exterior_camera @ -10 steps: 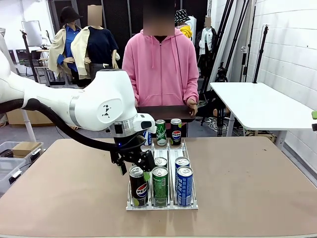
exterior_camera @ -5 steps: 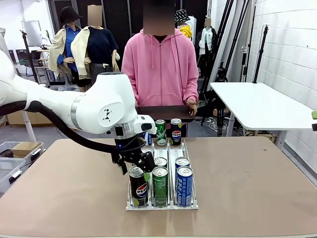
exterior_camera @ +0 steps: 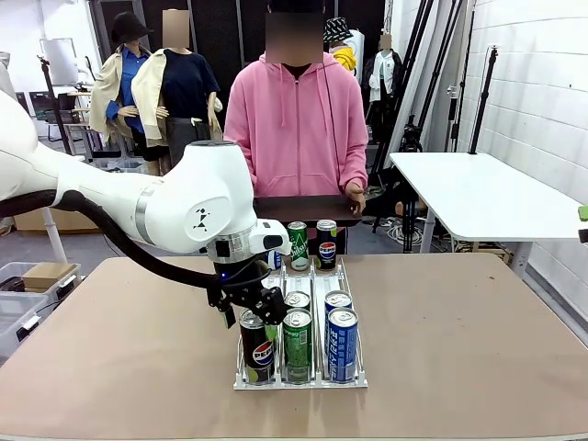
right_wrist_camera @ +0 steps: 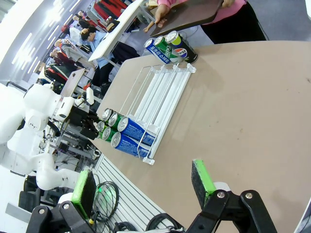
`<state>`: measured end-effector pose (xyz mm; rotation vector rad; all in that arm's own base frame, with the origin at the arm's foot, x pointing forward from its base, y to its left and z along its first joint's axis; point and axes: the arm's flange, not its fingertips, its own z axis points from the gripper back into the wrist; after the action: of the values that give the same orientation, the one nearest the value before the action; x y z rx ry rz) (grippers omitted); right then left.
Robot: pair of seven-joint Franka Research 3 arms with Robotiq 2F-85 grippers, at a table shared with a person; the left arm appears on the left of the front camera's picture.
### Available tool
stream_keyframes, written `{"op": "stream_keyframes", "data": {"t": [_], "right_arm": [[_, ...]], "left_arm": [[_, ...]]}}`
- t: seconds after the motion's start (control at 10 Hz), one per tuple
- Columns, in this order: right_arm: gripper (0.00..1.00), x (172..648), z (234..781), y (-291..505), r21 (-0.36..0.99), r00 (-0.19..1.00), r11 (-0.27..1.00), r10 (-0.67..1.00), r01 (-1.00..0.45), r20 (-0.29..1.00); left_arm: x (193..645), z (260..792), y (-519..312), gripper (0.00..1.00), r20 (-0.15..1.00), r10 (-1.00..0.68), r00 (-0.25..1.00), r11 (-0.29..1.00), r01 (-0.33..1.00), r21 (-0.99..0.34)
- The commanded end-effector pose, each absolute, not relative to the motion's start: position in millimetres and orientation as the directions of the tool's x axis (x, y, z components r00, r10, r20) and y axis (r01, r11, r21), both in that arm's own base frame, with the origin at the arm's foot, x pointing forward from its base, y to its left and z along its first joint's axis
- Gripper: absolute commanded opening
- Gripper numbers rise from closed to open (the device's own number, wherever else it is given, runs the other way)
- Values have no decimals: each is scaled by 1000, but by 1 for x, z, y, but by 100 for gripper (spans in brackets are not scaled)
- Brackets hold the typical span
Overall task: Retrieve and hand over the desired beverage to the person.
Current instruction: Pick up a can of the same type that the person held from the Automatic Can Dispenser.
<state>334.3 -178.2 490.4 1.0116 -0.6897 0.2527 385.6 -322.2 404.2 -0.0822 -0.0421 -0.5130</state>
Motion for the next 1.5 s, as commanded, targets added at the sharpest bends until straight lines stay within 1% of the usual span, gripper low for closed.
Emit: {"op": "stream_keyframes", "data": {"t": [0.0,0.1,0.2,0.5,0.6,0.8,0.9,1.0,1.4], "right_arm": [[100,335,491,-179,694,759,512,-118,-506,641],[100,335,491,-179,694,759,512,-118,-506,641],[100,335,491,-179,694,759,512,-118,-506,641],[100,335,491,-179,694,759,512,-118,-506,641],[100,335,491,-179,694,759,512,-118,-506,641],[100,335,491,-179,694,759,512,-118,-506,641],[100,335,491,-179,694,759,512,-118,-506,641],[100,335,491,-179,694,759,512,-118,-506,641],[100,335,491,-179,694,759,512,-118,-506,641]], "left_arm": [[388,401,-327,100,74,-497,865,864,501,-52],[388,401,-328,93,75,-499,863,863,503,-49],[388,400,-328,82,87,-504,859,859,509,-49],[390,398,-330,54,97,-512,854,854,517,-49],[390,399,-331,42,105,-517,849,850,524,-47],[390,399,-332,4,107,-523,845,847,530,-46],[390,399,-332,0,100,-519,849,850,525,-45],[392,398,-329,0,72,-492,868,867,496,-55],[386,401,-330,0,86,-508,857,856,513,-62]]}}
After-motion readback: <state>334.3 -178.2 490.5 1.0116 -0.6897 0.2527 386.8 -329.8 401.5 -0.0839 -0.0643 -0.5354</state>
